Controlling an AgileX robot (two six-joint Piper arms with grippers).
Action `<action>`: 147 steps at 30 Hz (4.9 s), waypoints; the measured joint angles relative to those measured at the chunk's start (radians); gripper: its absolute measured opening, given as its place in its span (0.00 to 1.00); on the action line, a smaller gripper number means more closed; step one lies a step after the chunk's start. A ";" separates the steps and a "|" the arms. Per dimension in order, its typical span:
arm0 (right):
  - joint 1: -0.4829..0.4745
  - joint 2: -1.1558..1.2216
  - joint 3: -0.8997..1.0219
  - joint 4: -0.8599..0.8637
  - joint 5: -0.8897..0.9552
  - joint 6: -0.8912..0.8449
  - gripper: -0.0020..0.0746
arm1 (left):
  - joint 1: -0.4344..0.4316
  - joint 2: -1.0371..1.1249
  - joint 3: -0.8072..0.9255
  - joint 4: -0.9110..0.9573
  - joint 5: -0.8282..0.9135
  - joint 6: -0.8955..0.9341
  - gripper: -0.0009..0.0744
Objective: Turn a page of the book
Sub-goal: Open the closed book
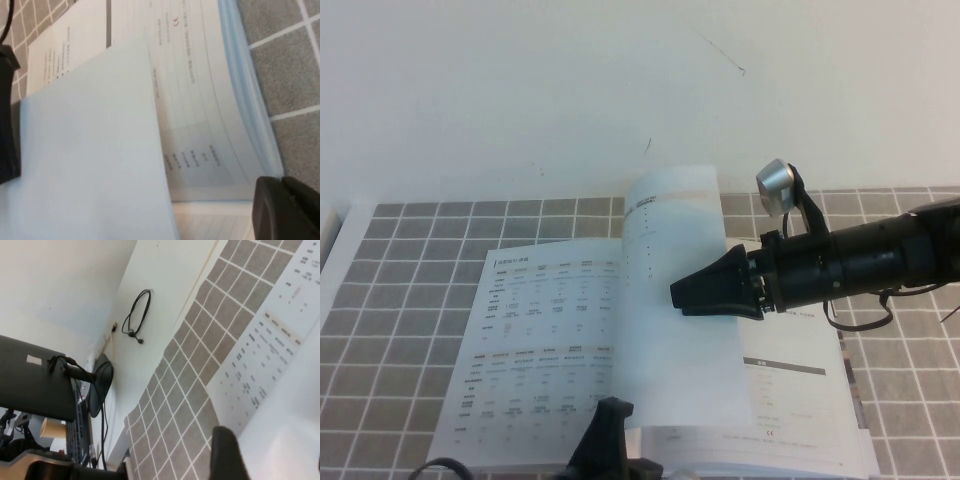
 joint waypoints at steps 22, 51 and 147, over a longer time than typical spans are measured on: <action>0.000 -0.012 0.000 -0.015 0.000 0.021 0.53 | -0.043 0.168 0.000 -0.065 -0.532 -0.203 0.01; 0.107 -0.172 0.100 -0.369 -0.233 0.037 0.03 | -0.043 0.168 0.000 -0.141 -0.715 -0.355 0.01; 0.174 -0.073 -0.088 -0.816 -0.614 0.484 0.02 | 0.433 0.254 -0.369 -0.699 0.195 -0.564 0.01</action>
